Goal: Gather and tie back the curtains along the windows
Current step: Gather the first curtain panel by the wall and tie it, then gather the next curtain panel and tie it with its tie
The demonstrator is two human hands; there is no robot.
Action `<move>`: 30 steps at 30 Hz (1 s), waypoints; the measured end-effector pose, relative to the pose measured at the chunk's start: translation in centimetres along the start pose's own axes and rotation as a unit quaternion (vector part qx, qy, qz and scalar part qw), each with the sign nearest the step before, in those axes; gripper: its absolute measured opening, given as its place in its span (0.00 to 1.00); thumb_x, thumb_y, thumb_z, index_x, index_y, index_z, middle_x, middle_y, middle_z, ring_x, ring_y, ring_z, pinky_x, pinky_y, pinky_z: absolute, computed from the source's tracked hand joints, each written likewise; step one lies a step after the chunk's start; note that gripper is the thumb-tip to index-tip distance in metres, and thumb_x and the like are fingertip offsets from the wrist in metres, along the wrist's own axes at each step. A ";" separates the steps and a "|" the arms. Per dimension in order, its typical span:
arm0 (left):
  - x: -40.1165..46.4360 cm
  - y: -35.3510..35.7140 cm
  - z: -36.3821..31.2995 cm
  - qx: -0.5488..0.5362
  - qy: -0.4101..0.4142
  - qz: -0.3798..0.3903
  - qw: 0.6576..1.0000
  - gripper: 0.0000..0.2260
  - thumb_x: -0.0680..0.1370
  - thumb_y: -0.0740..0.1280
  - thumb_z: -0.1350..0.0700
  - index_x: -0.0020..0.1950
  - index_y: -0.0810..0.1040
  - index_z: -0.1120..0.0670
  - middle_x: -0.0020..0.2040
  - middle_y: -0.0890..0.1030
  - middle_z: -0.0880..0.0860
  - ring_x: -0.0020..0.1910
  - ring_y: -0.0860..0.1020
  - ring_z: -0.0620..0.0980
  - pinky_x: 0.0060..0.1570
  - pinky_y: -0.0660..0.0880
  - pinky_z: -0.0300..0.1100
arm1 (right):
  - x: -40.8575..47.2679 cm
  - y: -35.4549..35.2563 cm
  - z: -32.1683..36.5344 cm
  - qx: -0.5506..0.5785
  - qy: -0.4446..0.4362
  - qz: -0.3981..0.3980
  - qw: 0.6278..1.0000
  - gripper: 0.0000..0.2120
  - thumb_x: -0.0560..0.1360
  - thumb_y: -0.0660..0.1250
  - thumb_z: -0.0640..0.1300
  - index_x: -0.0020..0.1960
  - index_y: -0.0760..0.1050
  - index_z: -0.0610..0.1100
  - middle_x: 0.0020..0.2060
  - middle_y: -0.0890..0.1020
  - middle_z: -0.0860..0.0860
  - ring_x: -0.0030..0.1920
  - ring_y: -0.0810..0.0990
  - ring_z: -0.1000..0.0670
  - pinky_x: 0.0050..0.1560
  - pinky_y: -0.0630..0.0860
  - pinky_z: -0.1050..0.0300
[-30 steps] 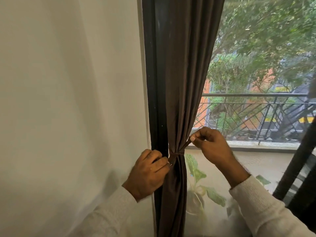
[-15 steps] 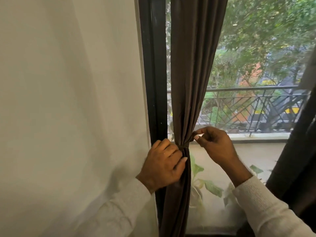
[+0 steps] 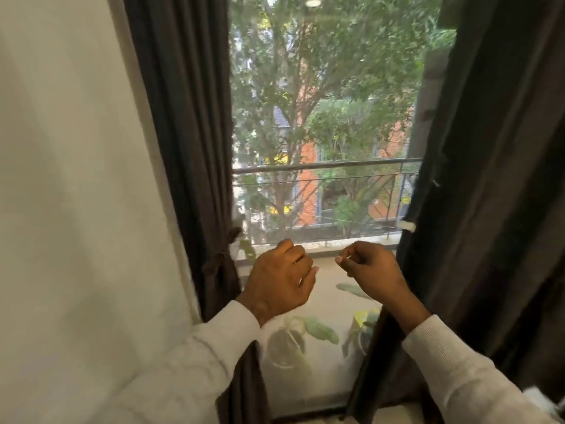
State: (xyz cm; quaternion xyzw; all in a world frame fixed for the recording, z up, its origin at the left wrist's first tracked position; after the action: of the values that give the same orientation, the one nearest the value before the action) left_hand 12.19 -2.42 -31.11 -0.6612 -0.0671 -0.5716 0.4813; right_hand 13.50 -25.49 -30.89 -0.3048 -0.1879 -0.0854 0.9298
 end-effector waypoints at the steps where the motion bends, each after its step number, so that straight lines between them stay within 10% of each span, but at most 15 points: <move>1: 1.7 1.3 -1.6 -0.007 0.001 -0.002 1.000 0.11 0.81 0.70 0.54 0.40 0.79 0.56 0.39 0.77 0.53 0.42 0.75 0.57 0.36 0.73 0.52 | 0.1 -2.4 -1.2 -0.011 -0.002 -0.009 1.000 0.09 0.75 0.78 0.48 0.38 0.81 0.52 0.30 0.82 0.48 0.34 0.84 0.45 0.40 0.83 0.41; 20: 46.4 5.4 -7.5 -0.024 -0.015 -0.128 0.991 0.12 0.79 0.69 0.43 0.43 0.79 0.51 0.42 0.80 0.49 0.45 0.78 0.53 0.41 0.78 0.49 | 21.8 -38.5 6.4 -0.119 -0.149 -0.273 0.943 0.09 0.77 0.74 0.49 0.41 0.82 0.46 0.31 0.80 0.56 0.34 0.79 0.59 0.40 0.72 0.61; 30: 65.2 -0.7 -6.9 -0.002 -0.126 -0.269 0.955 0.21 0.75 0.70 0.38 0.58 0.80 0.54 0.52 0.84 0.54 0.51 0.82 0.60 0.46 0.76 0.49 | 31.9 -47.1 16.0 -0.058 -0.243 -0.398 0.883 0.20 0.78 0.70 0.63 0.61 0.75 0.51 0.51 0.79 0.54 0.48 0.79 0.54 0.43 0.75 0.58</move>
State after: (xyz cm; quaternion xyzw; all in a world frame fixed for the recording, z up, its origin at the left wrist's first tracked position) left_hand 28.94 -37.06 22.00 -0.6864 -0.3012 -0.5918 0.2964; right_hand 25.03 -55.00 18.98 -0.2690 -0.5079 -0.3821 0.7236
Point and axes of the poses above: each hand's wrist, its own x-axis towards the middle knuckle, its own y-axis out of the palm, z = x × y, the point moved 1 cm from there along x, towards the middle knuckle
